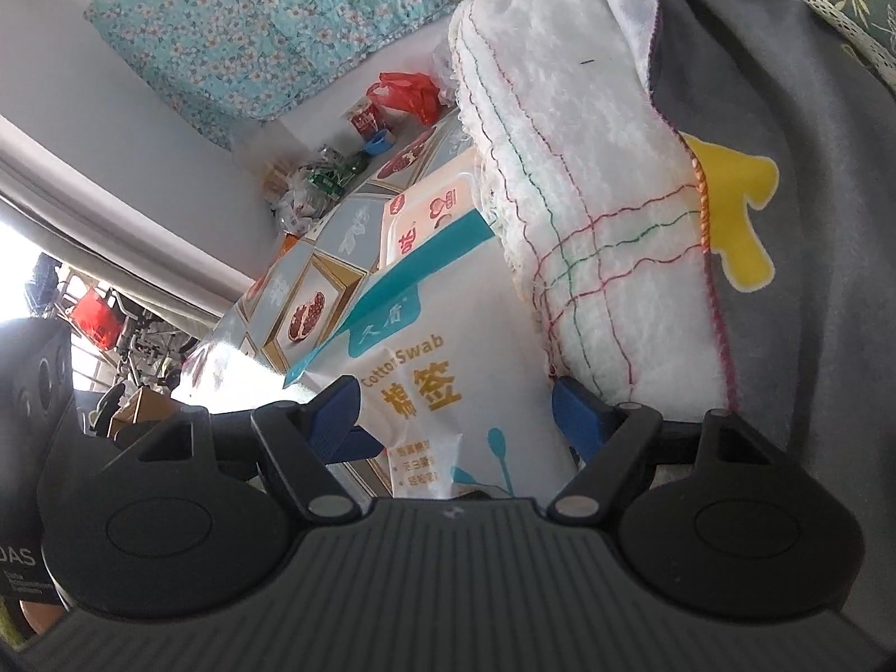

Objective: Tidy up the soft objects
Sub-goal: 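Lift the cotton swab bag with both grippers and carry it over the box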

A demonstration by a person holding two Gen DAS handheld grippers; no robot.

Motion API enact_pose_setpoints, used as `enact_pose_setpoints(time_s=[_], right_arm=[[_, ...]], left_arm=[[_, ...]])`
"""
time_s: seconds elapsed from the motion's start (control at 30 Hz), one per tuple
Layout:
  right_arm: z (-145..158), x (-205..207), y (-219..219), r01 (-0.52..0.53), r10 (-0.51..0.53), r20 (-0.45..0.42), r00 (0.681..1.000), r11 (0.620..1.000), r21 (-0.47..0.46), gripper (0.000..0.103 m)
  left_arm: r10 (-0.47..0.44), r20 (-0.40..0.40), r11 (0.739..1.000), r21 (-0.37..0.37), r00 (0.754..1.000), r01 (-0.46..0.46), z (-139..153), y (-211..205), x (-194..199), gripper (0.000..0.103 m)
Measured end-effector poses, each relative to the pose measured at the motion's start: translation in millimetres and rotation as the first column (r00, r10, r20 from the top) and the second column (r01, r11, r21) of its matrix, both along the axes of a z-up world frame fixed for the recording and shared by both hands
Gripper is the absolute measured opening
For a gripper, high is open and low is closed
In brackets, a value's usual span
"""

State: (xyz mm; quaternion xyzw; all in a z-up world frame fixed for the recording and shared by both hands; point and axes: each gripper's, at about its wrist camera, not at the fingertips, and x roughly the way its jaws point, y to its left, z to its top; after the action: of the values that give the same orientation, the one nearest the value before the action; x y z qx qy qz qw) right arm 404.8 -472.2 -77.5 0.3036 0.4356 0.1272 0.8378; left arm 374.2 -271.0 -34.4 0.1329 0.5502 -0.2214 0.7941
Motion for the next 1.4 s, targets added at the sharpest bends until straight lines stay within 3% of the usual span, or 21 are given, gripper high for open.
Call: enact_pose_setpoints(time_s=[0.07,0.1,0.13,0.33,0.57,0.8,0.97,1.1,1.3,1.4], right_arm=[[-0.1,-0.4,0.0,-0.001,0.001,0.002,1.000,1.000,0.000,0.075],[0.6,-1.1,-0.7,-0.001,0.001,0.003,1.000,1.000,0.000,0.071],[0.5,-2.3,-1.4,-0.004,0.004,0.003,1.000,1.000,0.002,0.059],[7.0,-11.5,-0.2,-0.019,0.019,0.004,1.000,0.999,0.033,0.045],[35.6,-30.5,2.0,-0.026,0.024,0.045,0.999,0.999,0.047,0.044],[93.4,-66.0,26.4,-0.060,0.054,0.138,0.989,0.997,0.043,0.044],[140.3,-95.8,67.0,-0.140,0.126,0.206,0.970,0.989,0.054,0.044],[171.5,-116.3,120.5,-0.243,0.221,0.246,0.944,0.968,0.063,0.045],[195.7,-128.0,230.8,-0.427,0.389,0.259,0.884,0.897,0.111,0.046],[197.8,-125.2,300.4,-0.511,0.478,0.232,0.847,0.852,0.110,0.046]], left_arm=[[-0.005,0.013,1.000,-0.002,1.000,0.005,0.1,-2.2,-2.0,0.072],[-0.018,0.015,1.000,-0.016,1.000,0.019,0.3,-3.8,-3.1,0.062],[-0.033,0.005,0.999,-0.034,0.999,0.033,1.3,-4.5,-4.5,0.056],[-0.034,0.021,0.999,-0.027,0.999,0.035,6.5,-8.2,-14.9,0.052],[-0.033,0.055,0.996,-0.085,0.998,0.037,38.7,2.0,-34.1,0.047],[-0.022,0.152,0.991,-0.125,0.988,0.042,92.1,32.7,-73.6,0.046],[0.015,0.208,0.987,-0.158,0.978,0.018,134.4,83.0,-110.1,0.046],[0.073,0.246,0.983,-0.180,0.967,-0.029,160.3,145.7,-146.4,0.046],[0.232,0.262,0.961,-0.210,0.937,-0.180,171.6,261.2,-194.5,0.046],[0.329,0.250,0.936,-0.213,0.911,-0.280,165.8,319.0,-212.4,0.046]])
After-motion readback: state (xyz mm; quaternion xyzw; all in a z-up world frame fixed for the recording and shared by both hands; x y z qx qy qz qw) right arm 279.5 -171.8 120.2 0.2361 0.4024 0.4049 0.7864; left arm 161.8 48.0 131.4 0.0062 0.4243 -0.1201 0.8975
